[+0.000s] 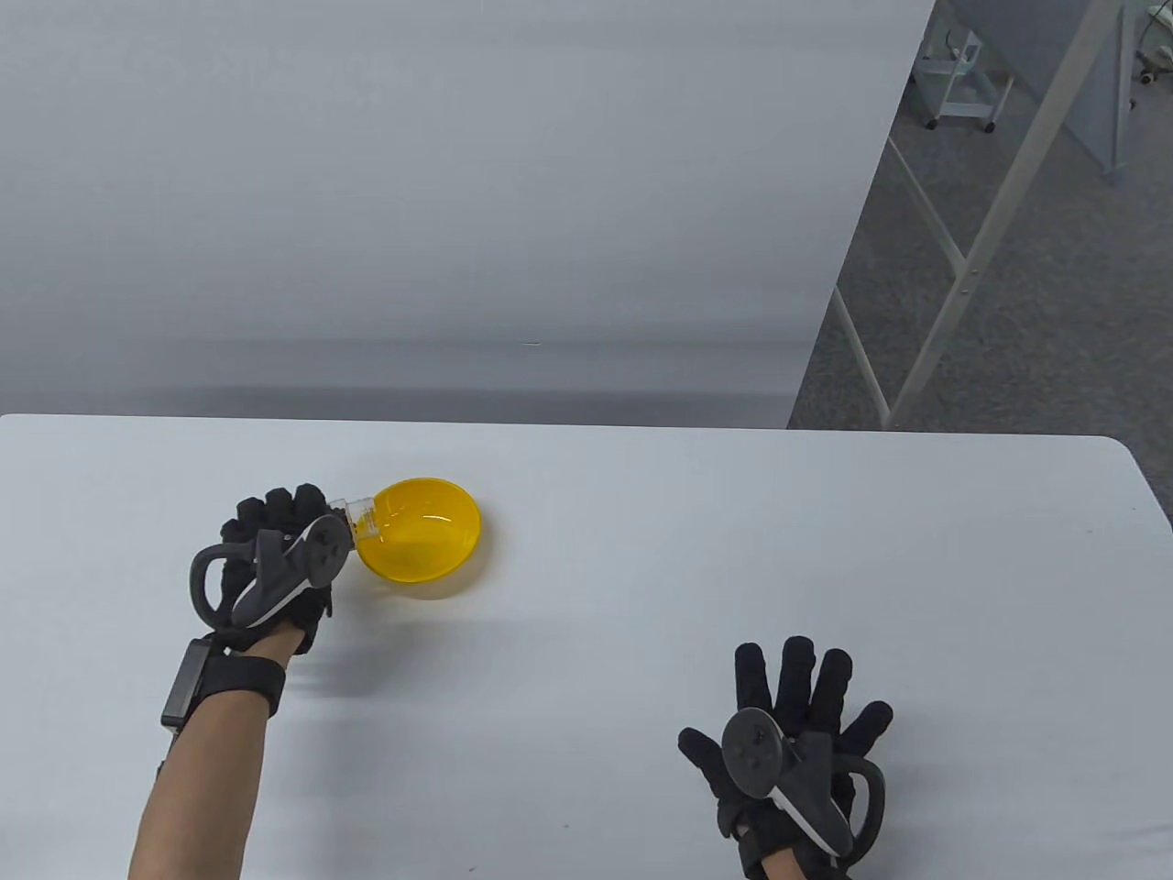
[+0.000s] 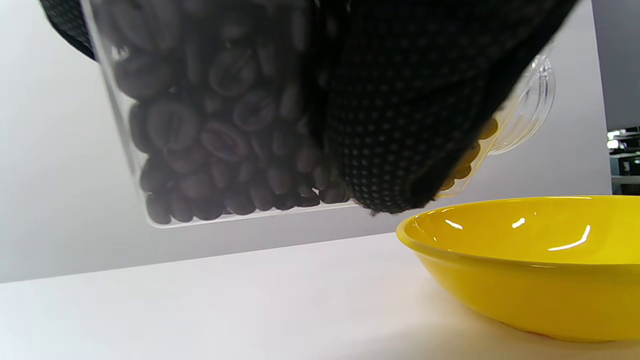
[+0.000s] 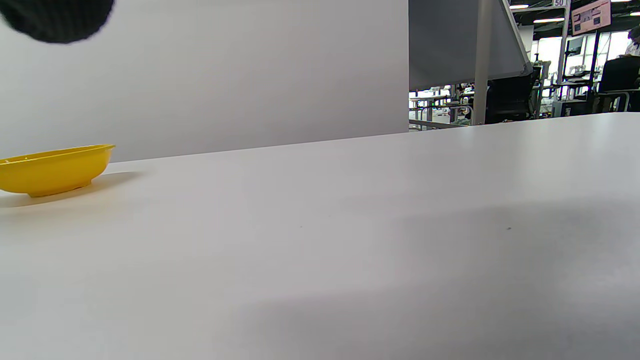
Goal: Pour coffee beans from coffee jar into bowl
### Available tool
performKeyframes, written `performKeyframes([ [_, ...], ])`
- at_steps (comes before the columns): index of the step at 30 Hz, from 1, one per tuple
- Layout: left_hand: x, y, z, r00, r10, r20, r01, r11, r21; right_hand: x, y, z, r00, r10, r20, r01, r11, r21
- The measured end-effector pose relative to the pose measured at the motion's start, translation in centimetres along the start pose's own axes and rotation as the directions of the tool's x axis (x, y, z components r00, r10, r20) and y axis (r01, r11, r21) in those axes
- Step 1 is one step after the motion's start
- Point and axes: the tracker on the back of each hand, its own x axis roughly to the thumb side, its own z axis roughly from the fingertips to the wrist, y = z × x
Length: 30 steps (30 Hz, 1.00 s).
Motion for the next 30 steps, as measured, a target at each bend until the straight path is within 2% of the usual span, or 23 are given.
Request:
performKeyframes([
  [12, 0.8, 0.0, 0.1, 0.996, -0.074, 0.047, 0.073, 0.997, 0.012, -0.1, 0.1, 0.1, 1.0, -0.006, -0.003, 0.006, 1.0, 0.006],
  [23, 1.1, 0.3, 0.1, 0.997, -0.069, 0.042, 0.069, 0.997, 0.018, -0.2, 0.0, 0.1, 1.0, -0.013, -0.002, 0.013, 1.0, 0.0],
  [25, 1.2, 0.4, 0.2, 0.993, -0.107, 0.052, 0.106, 0.994, 0.02, -0.2, -0.1, 0.2, 1.0, -0.013, -0.001, 0.013, 1.0, -0.003],
  [30, 0.8, 0.5, 0.1, 0.998, -0.061, 0.029, 0.06, 0.998, 0.023, -0.3, -0.1, 0.2, 1.0, -0.014, -0.004, 0.014, 1.0, -0.003],
])
